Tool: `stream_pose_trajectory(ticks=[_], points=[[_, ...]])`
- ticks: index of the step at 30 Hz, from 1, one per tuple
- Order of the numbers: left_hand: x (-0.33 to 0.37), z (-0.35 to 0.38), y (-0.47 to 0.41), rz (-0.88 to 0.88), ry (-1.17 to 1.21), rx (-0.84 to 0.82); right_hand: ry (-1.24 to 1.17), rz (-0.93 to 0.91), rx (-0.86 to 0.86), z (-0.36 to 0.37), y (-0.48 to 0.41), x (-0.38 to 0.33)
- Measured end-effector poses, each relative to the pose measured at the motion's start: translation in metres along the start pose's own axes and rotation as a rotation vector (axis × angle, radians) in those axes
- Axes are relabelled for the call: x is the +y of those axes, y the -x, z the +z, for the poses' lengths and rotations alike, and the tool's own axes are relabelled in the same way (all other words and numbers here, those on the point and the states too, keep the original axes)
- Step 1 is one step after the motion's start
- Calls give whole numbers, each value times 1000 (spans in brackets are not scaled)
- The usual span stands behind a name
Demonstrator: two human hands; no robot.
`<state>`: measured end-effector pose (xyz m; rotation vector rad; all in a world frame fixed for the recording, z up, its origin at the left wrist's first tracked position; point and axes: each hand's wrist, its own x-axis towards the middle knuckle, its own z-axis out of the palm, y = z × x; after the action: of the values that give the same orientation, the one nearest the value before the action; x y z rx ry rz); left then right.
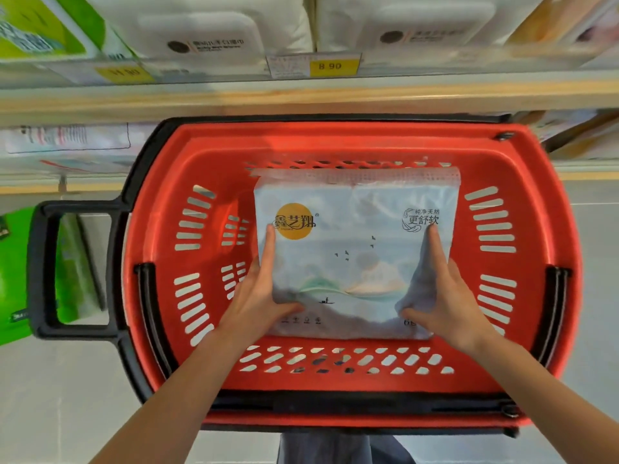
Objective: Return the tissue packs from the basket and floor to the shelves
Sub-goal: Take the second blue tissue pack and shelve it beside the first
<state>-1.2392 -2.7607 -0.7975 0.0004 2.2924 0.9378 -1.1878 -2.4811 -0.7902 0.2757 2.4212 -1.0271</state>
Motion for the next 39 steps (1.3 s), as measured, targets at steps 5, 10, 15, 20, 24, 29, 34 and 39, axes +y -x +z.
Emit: stream_pose_trajectory(ticks=[5, 10, 15, 20, 24, 29, 34, 39], points=[[25, -23, 23, 5, -28, 27, 44, -32, 21, -23, 16, -23], [58, -54, 54, 45, -97, 76, 2, -62, 46, -57, 45, -61], [104, -93, 96, 162, -58, 187, 52, -120, 134, -104, 76, -109], [160, -137, 152, 229, -48, 276, 32, -201, 216, -161, 125, -170], [209, -180, 209, 294, -22, 325, 36, -244, 272, -205, 180, -222], [267, -231, 282, 412, -68, 396, 23, -329, 408, -254, 255, -279], [317, -280, 353, 580, -147, 477, 60, -382, 573, -286, 333, -330], [355, -324, 430, 680, -233, 613, 82, -448, 697, -312, 412, -386]])
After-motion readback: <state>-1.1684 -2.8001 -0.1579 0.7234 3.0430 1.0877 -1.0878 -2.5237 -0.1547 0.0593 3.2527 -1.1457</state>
